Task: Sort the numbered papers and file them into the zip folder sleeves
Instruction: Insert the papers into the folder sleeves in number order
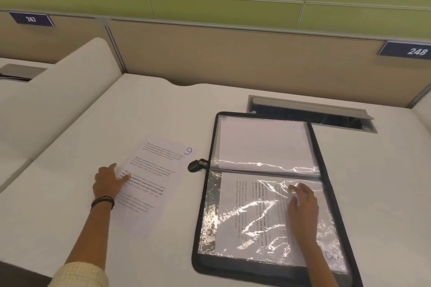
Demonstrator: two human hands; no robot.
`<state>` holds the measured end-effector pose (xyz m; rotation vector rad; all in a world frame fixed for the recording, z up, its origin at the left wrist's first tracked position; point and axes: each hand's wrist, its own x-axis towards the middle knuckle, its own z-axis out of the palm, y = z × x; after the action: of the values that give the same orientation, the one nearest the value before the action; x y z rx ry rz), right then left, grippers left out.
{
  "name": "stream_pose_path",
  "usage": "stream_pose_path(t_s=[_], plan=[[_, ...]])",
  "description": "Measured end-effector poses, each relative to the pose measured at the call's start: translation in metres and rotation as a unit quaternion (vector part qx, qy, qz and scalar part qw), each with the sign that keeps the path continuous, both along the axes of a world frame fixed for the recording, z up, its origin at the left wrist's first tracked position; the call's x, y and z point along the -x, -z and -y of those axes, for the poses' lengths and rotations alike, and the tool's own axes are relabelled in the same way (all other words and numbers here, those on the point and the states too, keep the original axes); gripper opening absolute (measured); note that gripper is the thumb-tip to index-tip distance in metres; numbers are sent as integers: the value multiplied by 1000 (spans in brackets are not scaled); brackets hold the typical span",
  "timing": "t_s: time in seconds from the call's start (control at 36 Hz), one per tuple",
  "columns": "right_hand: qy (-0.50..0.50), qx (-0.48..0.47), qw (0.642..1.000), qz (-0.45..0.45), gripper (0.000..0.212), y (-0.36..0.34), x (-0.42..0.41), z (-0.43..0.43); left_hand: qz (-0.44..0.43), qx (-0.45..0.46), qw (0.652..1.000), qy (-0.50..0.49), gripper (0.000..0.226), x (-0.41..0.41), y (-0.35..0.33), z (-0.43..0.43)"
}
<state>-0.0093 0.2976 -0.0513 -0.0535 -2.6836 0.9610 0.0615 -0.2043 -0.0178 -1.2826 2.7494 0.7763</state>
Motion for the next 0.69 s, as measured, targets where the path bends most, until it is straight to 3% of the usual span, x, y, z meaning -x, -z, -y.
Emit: stream_pose_path(t_s=[0.31,0.56,0.69], plan=[[-1,-8,1000,13,28,6,0,-3,97,-27,995,12,69,14,-3,29],[-5,18,1000,14,29,6,-2,-3,65,-99,992,36,59,9,-24,9],[-20,21,999,19,29,6,3,-7,5,-86,994,63,33,10,-39,7]])
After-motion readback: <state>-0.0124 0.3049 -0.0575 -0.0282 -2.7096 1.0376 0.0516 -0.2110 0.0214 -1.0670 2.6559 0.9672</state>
